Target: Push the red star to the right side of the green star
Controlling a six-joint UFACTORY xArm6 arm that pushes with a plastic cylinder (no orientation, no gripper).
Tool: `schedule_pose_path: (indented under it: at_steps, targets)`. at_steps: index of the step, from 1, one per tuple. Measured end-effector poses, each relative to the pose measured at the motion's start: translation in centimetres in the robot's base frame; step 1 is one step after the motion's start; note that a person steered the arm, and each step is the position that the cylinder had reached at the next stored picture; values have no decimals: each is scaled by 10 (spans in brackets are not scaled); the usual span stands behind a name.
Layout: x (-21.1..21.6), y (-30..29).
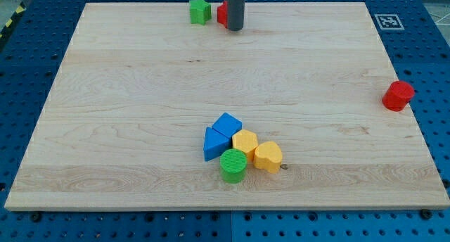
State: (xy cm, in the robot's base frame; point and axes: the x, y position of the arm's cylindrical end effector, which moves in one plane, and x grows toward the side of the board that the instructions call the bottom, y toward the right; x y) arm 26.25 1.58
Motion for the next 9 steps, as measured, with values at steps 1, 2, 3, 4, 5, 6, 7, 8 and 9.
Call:
schedule_pose_path:
  at_steps: [1,2,3,4,5,6,7,8,9]
  targets:
    - [-3,0]
    - [-3,6]
    - [-17,32]
    - [-47,38]
    - [-47,28]
    - [-47,10]
    - [-47,-5]
    - [-47,-8]
    - [-47,0]
